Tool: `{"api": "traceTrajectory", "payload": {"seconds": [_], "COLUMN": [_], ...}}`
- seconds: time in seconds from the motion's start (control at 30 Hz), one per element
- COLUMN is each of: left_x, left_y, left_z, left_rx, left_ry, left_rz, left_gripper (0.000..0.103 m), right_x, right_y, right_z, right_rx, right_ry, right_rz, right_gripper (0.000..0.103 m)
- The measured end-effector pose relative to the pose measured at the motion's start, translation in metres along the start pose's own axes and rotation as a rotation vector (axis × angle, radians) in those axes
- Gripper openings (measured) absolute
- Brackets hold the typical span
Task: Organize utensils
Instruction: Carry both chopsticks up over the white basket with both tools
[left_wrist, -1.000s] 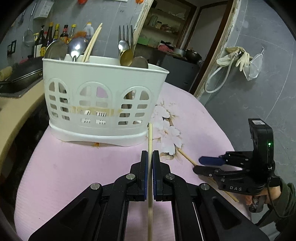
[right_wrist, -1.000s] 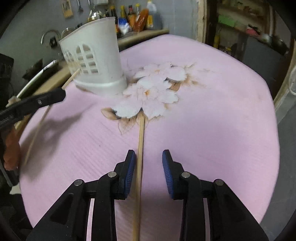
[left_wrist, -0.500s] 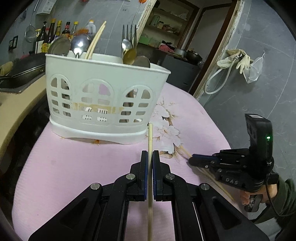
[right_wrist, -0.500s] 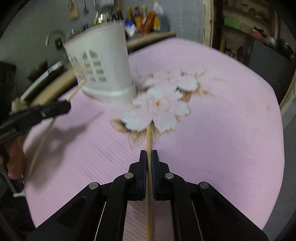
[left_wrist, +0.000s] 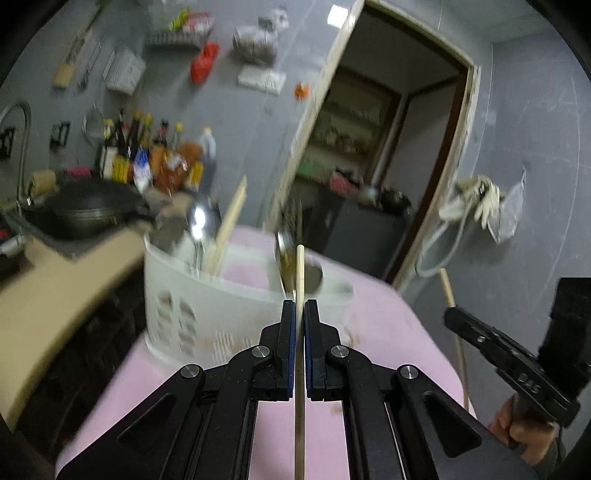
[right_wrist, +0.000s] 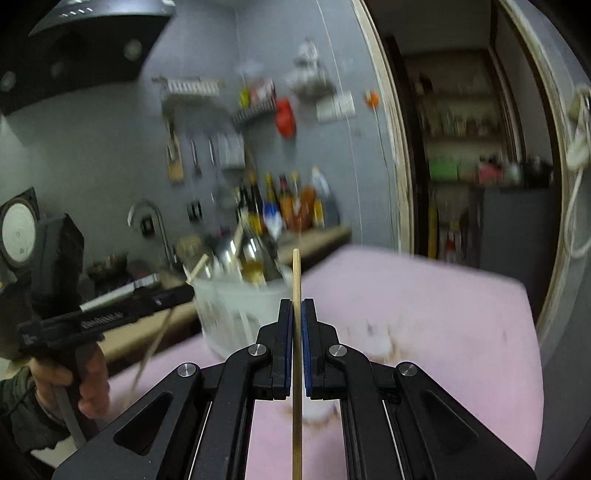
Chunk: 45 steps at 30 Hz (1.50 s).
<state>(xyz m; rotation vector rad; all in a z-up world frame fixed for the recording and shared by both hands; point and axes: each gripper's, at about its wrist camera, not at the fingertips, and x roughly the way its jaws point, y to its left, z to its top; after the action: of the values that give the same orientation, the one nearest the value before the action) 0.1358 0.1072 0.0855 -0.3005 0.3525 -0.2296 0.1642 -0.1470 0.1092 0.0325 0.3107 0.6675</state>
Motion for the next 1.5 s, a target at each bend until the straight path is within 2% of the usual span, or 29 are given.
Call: {"api": "traceTrajectory", "payload": {"seconds": [0.27,0.43,0.6,0.73,1.03,1.3,1.5], "left_x": [0.006,0.022,0.033,0.038,0.038,0.037,0.041], "left_y": [0.021,0.041,0.063,0.082,0.116,0.11,0.104], "left_z": [0.068,0.096,0.109,0.112,0.102,0.087,0.077], "left_rx": [-0.015,-0.038,-0.085,-0.15,-0.271,-0.218,-0.165], "left_ry": [-0.178,-0.264,-0.337,-0.381,-0.478,-0.55,-0.529], "left_rz": [0.032,0.074,0.117,0.126,0.136,0.198,0.209], "left_gripper": [0.002,0.002,0.002,0.002,0.002,0.002,0.002], "right_x": [0.028,0.049,0.065,0.075,0.097,0.11,0.115], "right_y": [0.018,0.031,0.038,0.028,-0.004,-0.007,-0.003], "right_z": [0.059,0.081,0.08,0.073,0.06,0.048,0.042], "right_rx": [0.035,-0.008,-0.038,0.013,0.119,0.124,0.109], "right_ry": [-0.232,-0.361,-0.497,-0.56,-0.558,-0.524,-0.492], "right_rz": [0.102,0.069,-0.004,-0.029,-0.035,-0.021,-0.026], "right_gripper": [0.003,0.003,0.003,0.003,0.003,0.003,0.003]}}
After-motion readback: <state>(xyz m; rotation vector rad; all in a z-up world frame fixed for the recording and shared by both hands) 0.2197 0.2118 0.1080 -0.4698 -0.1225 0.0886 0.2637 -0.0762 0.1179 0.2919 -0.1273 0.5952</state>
